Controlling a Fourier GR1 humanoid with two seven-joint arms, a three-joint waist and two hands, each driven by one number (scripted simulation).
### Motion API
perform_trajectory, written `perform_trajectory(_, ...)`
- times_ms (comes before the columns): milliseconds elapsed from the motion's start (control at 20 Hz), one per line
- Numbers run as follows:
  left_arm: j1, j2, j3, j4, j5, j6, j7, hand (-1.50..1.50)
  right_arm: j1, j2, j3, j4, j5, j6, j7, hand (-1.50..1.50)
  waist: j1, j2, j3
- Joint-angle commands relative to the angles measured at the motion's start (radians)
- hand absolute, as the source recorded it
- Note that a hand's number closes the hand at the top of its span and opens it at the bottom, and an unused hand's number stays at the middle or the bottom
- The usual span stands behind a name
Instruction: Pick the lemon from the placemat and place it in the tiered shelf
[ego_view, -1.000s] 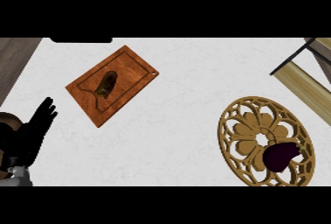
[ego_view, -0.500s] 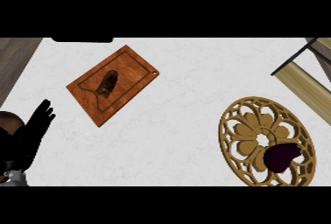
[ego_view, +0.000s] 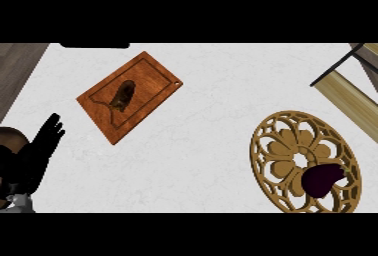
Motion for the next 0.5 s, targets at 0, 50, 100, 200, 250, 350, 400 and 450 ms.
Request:
perform_trajectory(0, 0.030, -0.035, -0.028, -0.034, -0.022, 0.018, 0.006, 0.00, -0.034, -0.019, -0.024, 0.004, -0.041, -0.008, -0.014, -1.50, -0.004, -0.004, -0.001)
perform_trajectory(50, 0.034, 0.024, 0.028, -0.066, 0.019, -0.011, 0.035, 0.00, -0.009, -0.011, -0.058, 0.025, -0.072, -0.040, -0.047, -1.50, -0.001, -0.003, 0.000)
perform_trajectory(100, -0.010, -0.032, -0.017, -0.010, -0.034, 0.043, 0.018, 0.00, -0.003, 0.008, -0.067, 0.018, -0.085, -0.065, -0.036, -1.50, -0.010, -0.003, -0.001)
perform_trajectory(200, 0.029, -0.014, -0.001, -0.016, -0.012, 0.011, 0.008, 0.00, -0.050, -0.011, -0.113, 0.028, -0.132, -0.051, -0.017, -1.50, -0.003, -0.003, 0.000)
perform_trajectory(250, -0.006, -0.011, 0.009, 0.028, -0.014, 0.015, -0.010, 0.00, -0.019, -0.009, -0.135, -0.011, -0.169, -0.032, -0.033, -1.50, -0.021, -0.007, -0.001)
perform_trajectory(350, -0.001, -0.026, -0.008, 0.028, -0.034, 0.024, -0.033, 0.00, -0.055, -0.005, -0.164, 0.021, -0.201, -0.051, -0.037, -1.50, -0.010, -0.003, -0.001)
perform_trajectory(400, -0.001, -0.017, -0.009, -0.013, -0.013, 0.004, 0.014, 0.00, -0.059, -0.036, -0.172, 0.032, -0.211, -0.047, -0.059, -1.50, -0.006, -0.002, 0.000)
perform_trajectory(450, -0.007, -0.006, 0.014, 0.026, -0.002, -0.005, -0.015, 0.00, -0.047, -0.029, -0.177, -0.014, -0.236, -0.016, -0.037, -1.50, -0.018, -0.007, -0.001)
